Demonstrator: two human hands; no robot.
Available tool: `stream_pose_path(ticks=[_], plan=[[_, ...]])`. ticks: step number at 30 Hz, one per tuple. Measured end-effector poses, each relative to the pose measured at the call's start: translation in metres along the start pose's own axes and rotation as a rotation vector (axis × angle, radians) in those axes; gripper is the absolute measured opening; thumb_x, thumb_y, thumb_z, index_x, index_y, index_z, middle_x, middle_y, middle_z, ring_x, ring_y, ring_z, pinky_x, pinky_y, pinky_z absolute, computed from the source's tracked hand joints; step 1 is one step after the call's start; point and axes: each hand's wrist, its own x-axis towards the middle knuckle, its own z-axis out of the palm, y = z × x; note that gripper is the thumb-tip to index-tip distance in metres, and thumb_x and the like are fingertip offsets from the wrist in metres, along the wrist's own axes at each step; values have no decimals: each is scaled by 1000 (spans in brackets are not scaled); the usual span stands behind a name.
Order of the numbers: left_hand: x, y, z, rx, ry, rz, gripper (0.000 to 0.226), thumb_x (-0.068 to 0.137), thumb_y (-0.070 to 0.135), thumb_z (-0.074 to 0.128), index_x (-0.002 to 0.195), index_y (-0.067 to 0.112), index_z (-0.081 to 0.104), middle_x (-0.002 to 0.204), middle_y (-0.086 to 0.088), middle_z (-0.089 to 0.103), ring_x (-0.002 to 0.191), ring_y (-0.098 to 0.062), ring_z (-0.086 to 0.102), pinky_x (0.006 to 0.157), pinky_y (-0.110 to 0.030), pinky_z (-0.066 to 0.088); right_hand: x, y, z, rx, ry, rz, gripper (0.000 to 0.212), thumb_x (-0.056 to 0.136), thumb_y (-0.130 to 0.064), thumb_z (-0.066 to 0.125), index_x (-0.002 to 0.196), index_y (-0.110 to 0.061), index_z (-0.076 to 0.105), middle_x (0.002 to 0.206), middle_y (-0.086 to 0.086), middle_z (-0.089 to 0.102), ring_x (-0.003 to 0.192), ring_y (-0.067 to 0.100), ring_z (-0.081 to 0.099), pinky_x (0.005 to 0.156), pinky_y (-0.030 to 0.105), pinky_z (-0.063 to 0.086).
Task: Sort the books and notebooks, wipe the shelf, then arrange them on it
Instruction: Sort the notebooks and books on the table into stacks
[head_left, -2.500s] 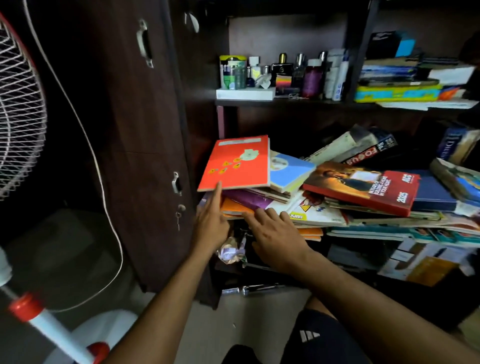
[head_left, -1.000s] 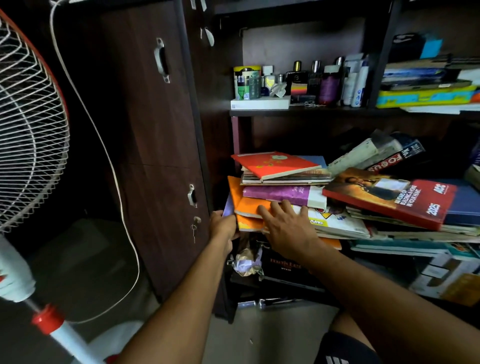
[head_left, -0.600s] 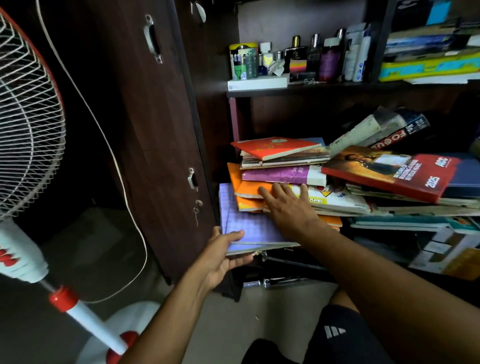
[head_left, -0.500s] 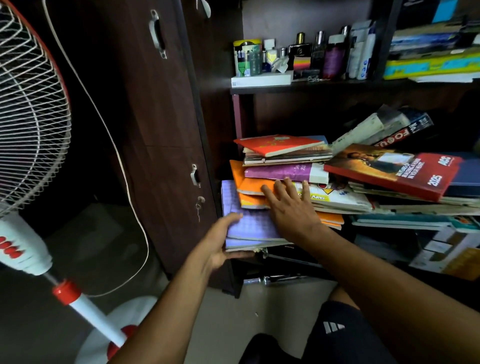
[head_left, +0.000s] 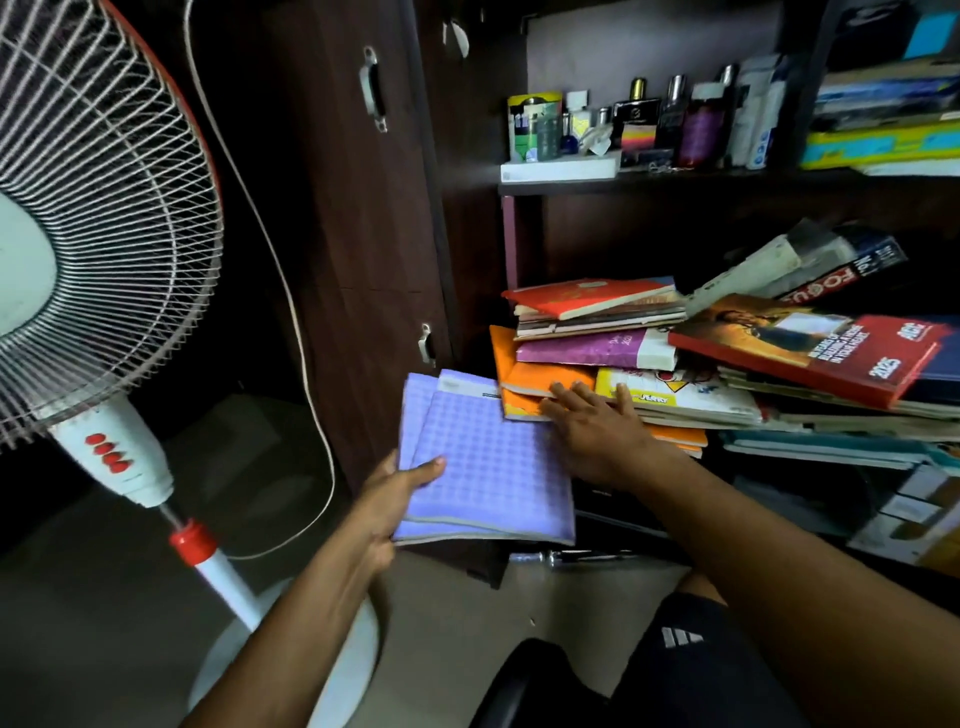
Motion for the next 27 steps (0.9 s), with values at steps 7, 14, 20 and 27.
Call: stream_pose_path(ticks=[7,14,20,27], plan=[[-58,42,-45,-96,43,213,36,93,13,65,128,21,65,121,-9,74,110,-34,71,102,-57,51,-37,-51,-38,852,102,-25,66,101,-55,49,155,-19,35,155,0,44,136,21,49,102,33,41],[-77,61,31,-117,-263,288,50,86,15,60,136,21,59,126,-6,72,109,-25,71,82,-33,62,-72,-30,-44,1658,409,29,40,95,-17,70,133,-15,55,120,3,73,104,25,73,92,50,59],[-81,16,203,107,-683,346,85,95,0,58,154,48,21,118,33,66,106,0,69,78,-21,58,-213,95,-3,1392,893,390,48,87,-25,72,132,-19,56,126,0,71,114,23,69,97,55,55],[-143,-29,403,308,-1237,379,93,87,6,77,156,38,23,147,34,41,124,17,50,94,-11,48,-397,169,29,1040,1282,932,39,85,-35,67,123,-29,57,122,-9,69,110,12,67,93,48,55]])
